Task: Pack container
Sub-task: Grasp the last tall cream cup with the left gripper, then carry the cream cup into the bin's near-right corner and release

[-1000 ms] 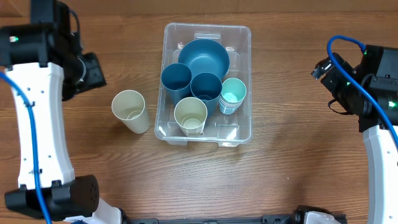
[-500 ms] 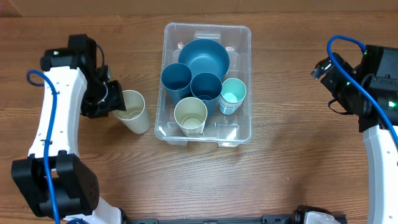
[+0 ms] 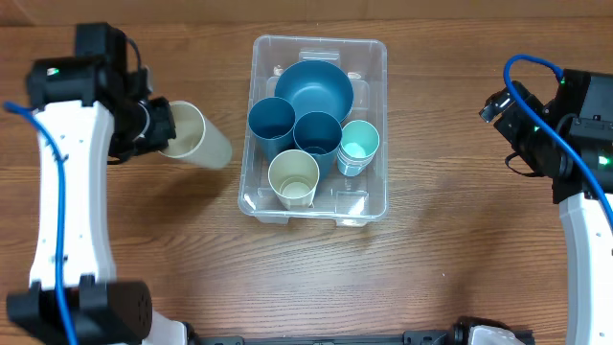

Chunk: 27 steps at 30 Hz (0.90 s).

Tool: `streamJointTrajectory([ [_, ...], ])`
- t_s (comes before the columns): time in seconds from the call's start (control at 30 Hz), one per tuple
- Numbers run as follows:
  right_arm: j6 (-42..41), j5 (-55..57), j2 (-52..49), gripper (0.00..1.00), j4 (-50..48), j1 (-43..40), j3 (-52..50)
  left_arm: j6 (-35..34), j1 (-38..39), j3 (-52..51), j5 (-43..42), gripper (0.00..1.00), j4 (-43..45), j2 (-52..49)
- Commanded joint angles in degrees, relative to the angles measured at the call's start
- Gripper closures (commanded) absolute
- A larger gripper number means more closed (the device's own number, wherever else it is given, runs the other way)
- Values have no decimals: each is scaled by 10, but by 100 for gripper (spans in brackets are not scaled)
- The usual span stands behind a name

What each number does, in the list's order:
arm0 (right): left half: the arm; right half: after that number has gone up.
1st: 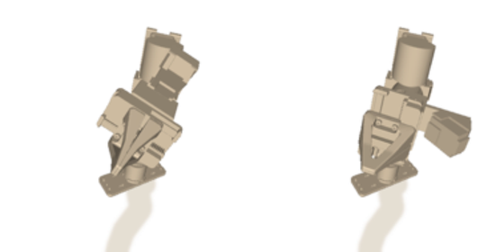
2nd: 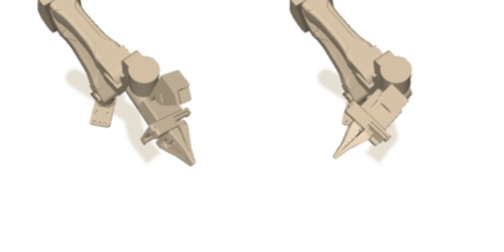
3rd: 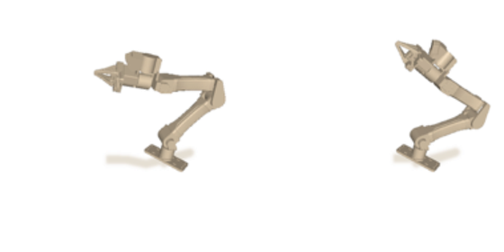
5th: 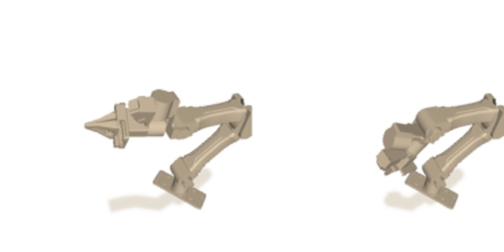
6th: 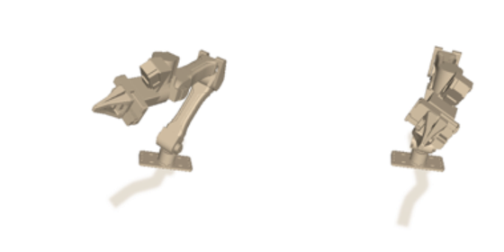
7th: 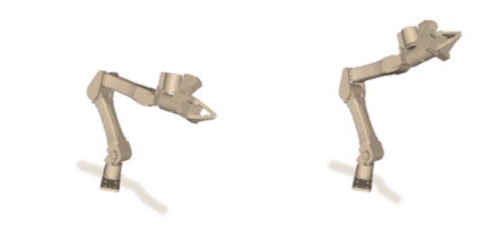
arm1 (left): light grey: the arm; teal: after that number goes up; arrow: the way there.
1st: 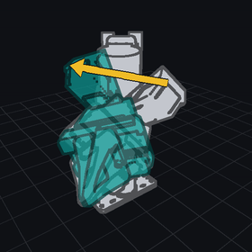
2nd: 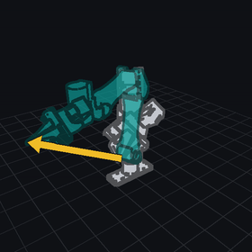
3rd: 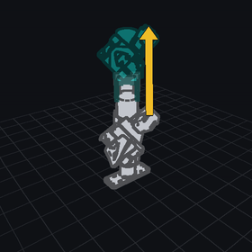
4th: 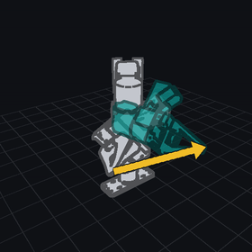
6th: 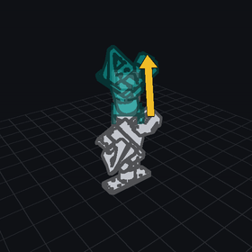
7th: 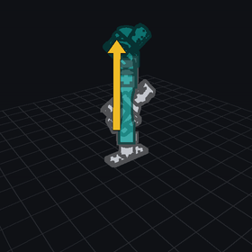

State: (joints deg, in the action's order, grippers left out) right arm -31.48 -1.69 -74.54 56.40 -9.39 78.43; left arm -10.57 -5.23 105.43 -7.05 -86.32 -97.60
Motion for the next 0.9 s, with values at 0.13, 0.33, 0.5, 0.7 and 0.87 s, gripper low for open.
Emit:
streamJointTrajectory([
  [0.13,-3,1,-1,0,-3,-1,7,-2,90,84,-2,96,-41,108],
  [0.33,-3,1,-1,0,-3,-1,7,-12,197,100,1,96,-30,163],
  [0.5,-3,1,-1,0,-3,-1,7,-17,280,101,0,96,-11,184],
  [0.7,-3,1,-1,0,-3,-1,7,-34,394,99,50,96,6,130],
  [0.87,-3,1,-1,0,-3,-1,7,-41,448,99,92,96,13,45],
])
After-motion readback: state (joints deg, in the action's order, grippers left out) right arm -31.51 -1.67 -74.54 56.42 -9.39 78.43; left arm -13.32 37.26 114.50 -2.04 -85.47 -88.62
